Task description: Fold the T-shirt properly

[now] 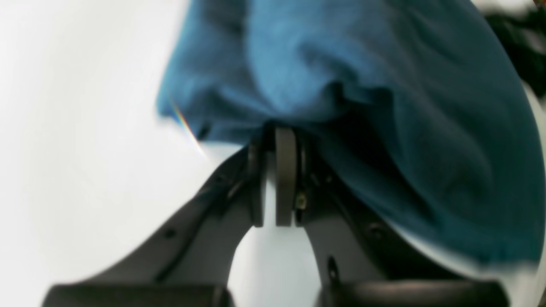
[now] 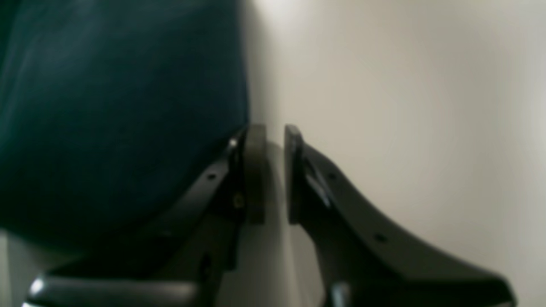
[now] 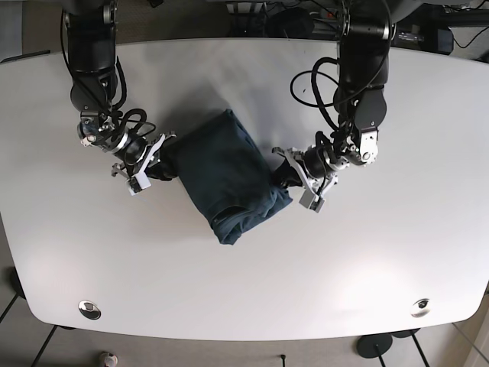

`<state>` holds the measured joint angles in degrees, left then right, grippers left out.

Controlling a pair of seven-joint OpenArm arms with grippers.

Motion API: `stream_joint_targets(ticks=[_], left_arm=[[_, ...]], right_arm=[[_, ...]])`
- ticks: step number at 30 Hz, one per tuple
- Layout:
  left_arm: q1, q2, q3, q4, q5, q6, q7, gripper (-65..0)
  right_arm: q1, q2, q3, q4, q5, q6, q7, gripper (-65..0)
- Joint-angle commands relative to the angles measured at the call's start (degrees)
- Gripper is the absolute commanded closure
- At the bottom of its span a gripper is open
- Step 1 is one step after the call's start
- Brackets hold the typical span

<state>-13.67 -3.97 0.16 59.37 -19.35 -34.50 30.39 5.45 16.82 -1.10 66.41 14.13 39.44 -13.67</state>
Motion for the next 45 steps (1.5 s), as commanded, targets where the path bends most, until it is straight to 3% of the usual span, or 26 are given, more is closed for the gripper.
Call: stream_joint_targets(ticks=[1, 6, 10, 11, 14, 16, 19, 23, 25, 29, 32, 35, 37, 41, 43, 45], left_arm=[[-3.5, -0.1, 0.0, -2.7, 1.0, 0.8, -1.6, -2.2], [-6.1, -0.3, 0.0, -1.1, 1.2, 0.8, -2.3, -2.6], [-2.3, -3.1, -0.1, 11.4, 1.0, 1.0, 4.1, -3.3], [-1.0, -3.0, -0.1, 14.3, 1.3, 1.1, 4.5, -6.0], [4.4, -2.9, -0.1, 23.7, 1.3, 1.5, 4.6, -24.6], [6.8, -1.2, 0.1, 28.5, 1.2, 6.1, 4.6, -31.8], [9.7, 2.0, 2.0, 34.4, 1.3, 13.7, 4.4, -37.5], [9.7, 2.8, 9.0, 36.2, 1.3, 21.9, 4.2, -37.6], [9.7, 4.2, 11.5, 34.7, 2.3, 24.3, 1.6, -37.6], [9.7, 4.7, 22.6, 27.5, 14.5, 25.1, -9.4, -37.8], [9.8, 5.9, 26.0, 22.9, 17.9, 26.8, -13.7, -37.8], [9.8, 6.5, 26.0, 17.1, 17.8, 32.9, -14.9, -37.8], [9.8, 6.2, 25.8, 13.4, 17.8, 32.8, -16.2, -37.8], [12.3, 0.8, 25.4, 12.6, 17.5, 32.8, -16.5, -37.6], [14.4, -1.5, 21.2, 14.5, 17.5, 32.7, -16.5, -37.6], [17.2, -3.1, 15.5, 16.5, 17.5, 29.8, -16.4, -37.6]], right_arm=[[-2.6, 0.5, 0.2, 4.1, 0.6, 0.56, 0.8, -6.7], [-8.8, -1.8, 0.2, 11.3, 0.4, 0.56, -0.5, -6.7], [-9.1, -1.7, 0.3, 13.3, 0.6, 0.56, -3.1, -6.7], [-9.8, -1.7, 0.3, 14.5, 0.6, 0.56, -3.1, -6.7], [-12.4, -1.8, 0.3, 19.1, 0.6, 0.56, -3.2, -6.7], [-12.8, -1.8, 0.3, 19.3, 0.6, 0.56, -3.2, -6.7], [-13.2, -1.8, 0.3, 19.1, 0.6, 0.56, -3.2, -6.7], [-13.7, -1.6, 0.3, 19.1, 0.6, 0.56, -3.2, -6.7], [-13.7, -1.4, 0.3, 19.1, 0.6, 0.56, -3.2, -6.7], [-13.6, -1.4, 0.3, 19.3, 0.6, 0.56, -3.2, -6.7], [-13.7, -1.8, 2.4, 19.3, 0.6, 0.56, -3.2, -6.7], [-13.4, -2.0, 6.0, 19.3, 0.6, 0.56, -7.3, -6.7], [-12.6, -2.0, 7.4, 19.3, 0.6, 0.56, -9.1, -6.7], [-12.3, -2.0, 9.1, 19.3, 0.6, 0.56, -9.1, -6.7], [-11.7, -2.0, 9.4, 19.4, 0.6, 0.56, -9.1, -6.7], [-11.5, -2.0, 9.4, 19.4, 0.7, 0.56, -9.1, -6.7]])
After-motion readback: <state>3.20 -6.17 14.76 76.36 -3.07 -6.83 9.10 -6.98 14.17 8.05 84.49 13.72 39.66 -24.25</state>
